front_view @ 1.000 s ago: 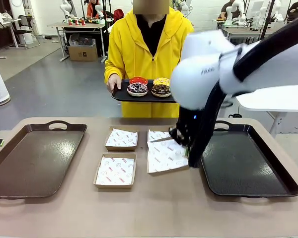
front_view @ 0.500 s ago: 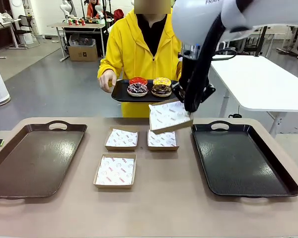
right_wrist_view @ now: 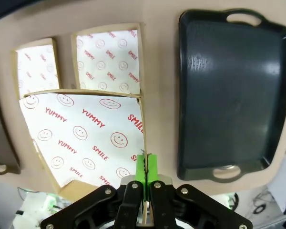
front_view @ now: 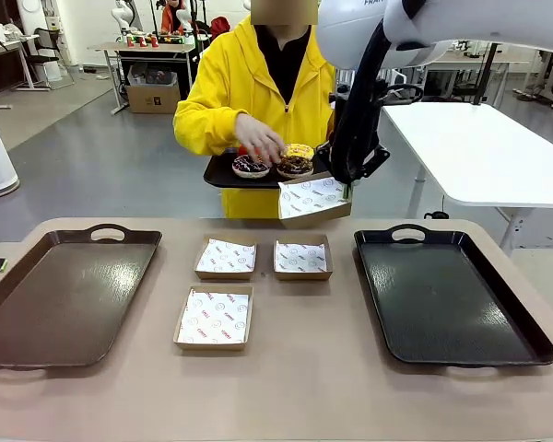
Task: Individually package the donuts and arrange them on the tray.
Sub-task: Pick up one Paper togo box, then place the picked Paper togo box on the Handle tray while simultaneously picking up another Paper togo box from the table with the other hand.
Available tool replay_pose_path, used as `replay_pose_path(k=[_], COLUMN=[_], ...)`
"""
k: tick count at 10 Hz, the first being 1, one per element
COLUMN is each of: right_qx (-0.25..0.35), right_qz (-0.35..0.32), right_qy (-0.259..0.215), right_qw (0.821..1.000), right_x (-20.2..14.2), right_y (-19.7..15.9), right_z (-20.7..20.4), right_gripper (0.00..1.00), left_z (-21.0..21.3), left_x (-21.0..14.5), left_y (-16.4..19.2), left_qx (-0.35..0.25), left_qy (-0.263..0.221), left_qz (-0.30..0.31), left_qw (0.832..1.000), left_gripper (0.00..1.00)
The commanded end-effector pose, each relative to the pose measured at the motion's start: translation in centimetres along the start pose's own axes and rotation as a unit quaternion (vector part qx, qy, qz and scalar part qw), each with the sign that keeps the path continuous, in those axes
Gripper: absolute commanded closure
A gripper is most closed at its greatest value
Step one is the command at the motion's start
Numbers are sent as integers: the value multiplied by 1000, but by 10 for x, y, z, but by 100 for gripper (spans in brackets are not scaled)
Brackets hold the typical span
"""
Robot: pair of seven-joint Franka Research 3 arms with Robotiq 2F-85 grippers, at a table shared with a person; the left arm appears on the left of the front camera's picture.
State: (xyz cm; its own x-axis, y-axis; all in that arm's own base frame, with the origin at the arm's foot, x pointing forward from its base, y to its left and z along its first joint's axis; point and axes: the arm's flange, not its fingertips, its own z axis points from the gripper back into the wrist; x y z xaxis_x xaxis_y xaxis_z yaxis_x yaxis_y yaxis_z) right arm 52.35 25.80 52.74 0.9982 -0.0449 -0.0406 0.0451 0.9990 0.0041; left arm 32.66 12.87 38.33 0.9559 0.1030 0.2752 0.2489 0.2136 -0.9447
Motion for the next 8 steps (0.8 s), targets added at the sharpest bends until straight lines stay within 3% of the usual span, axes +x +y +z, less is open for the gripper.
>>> replay_pose_path(k=[1, 8], right_qx=[-2, -2], right_qz=[4, 4], right_qy=[-7, -7], right_qw=[1000, 1000], right_x=[-13, -13], right_y=[1, 1], right_z=[7, 7], right_gripper=[100, 100], left_z=[0, 0], left_x=[0, 0], left_y=[-2, -2], left_qx=[-8, -8], left_qy=[-9, -9], left_qz=[-9, -9], left_qw=[1000, 1000], left_gripper=[0, 0])
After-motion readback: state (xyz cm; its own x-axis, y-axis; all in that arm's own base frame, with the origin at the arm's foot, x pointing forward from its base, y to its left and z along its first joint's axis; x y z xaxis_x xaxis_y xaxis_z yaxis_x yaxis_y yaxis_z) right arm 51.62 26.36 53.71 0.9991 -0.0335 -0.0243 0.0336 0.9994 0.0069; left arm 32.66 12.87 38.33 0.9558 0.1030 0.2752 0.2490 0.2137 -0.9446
